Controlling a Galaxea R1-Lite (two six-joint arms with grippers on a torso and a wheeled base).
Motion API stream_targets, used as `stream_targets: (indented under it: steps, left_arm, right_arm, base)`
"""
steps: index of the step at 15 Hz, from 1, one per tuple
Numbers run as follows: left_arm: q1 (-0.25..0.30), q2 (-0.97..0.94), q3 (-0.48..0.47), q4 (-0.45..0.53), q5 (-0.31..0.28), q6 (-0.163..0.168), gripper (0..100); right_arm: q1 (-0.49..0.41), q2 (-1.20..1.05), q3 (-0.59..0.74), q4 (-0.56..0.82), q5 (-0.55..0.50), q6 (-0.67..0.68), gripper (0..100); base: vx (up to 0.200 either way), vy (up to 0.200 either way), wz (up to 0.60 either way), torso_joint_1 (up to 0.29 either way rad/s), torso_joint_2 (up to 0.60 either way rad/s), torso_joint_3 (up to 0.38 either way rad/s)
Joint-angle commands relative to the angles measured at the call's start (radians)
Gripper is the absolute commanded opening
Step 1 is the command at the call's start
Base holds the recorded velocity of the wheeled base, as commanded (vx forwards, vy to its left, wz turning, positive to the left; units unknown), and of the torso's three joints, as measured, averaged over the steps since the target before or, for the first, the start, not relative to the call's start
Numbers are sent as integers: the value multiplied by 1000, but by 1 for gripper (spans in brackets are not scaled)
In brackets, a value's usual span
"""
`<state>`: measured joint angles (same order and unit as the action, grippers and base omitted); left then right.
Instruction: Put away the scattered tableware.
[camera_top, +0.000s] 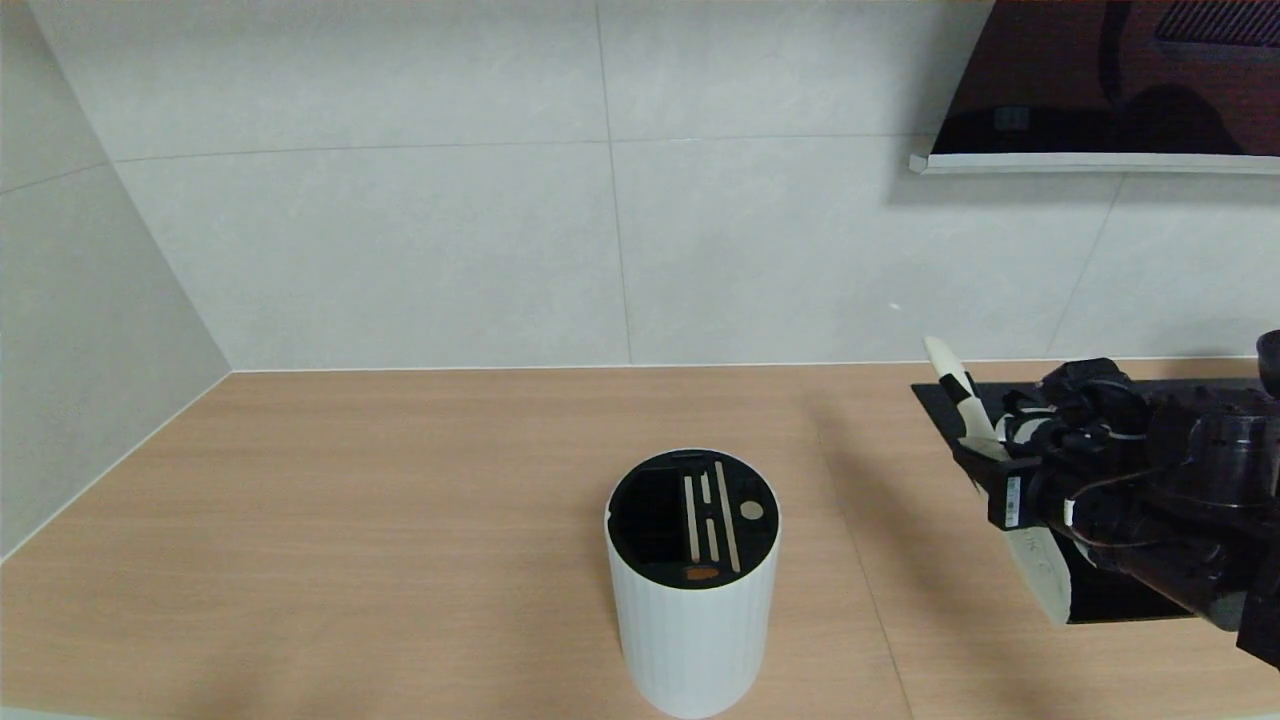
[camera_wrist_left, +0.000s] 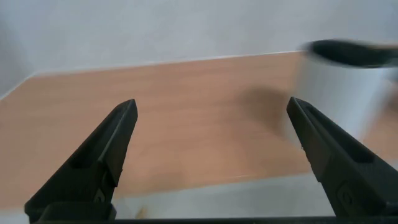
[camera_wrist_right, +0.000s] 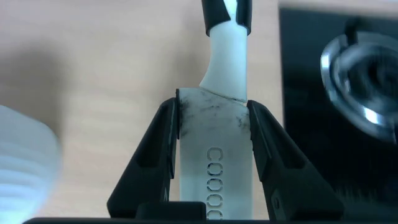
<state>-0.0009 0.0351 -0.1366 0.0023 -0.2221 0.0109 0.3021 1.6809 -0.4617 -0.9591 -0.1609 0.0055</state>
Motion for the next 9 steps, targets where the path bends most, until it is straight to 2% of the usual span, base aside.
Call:
stream_targets:
  steps: [1, 2, 3, 4, 7, 9]
  left_arm:
    - [-2, 143, -147, 94, -108, -3, 100]
    - [-2, 279, -207, 100, -212, 4, 100]
    - [-2, 304, -222, 97, -229, 6, 100]
    - [-2, 463, -311, 90, -299, 6, 100]
    - [-13, 735, -486, 34, -364, 4, 100]
    - [-56, 844, -548, 4, -367, -8, 100]
  right_arm:
    - [0, -15, -55, 14, 4, -10, 0]
    - [17, -12, -127, 86, 4, -12, 0]
    - [22, -12, -140, 100, 4, -12, 0]
    - [55, -10, -219, 163, 3, -12, 0]
    - [138, -10, -338, 246, 3, -12, 0]
    - [181, -3, -397, 284, 3, -12, 0]
  base:
    - [0, 0, 0, 0, 0, 0]
    - [0, 0, 0, 0, 0, 0]
    - [0, 0, 0, 0, 0, 0]
    - [0, 0, 0, 0, 0, 0]
    - [0, 0, 0, 0, 0, 0]
    - [0, 0, 0, 0, 0, 0]
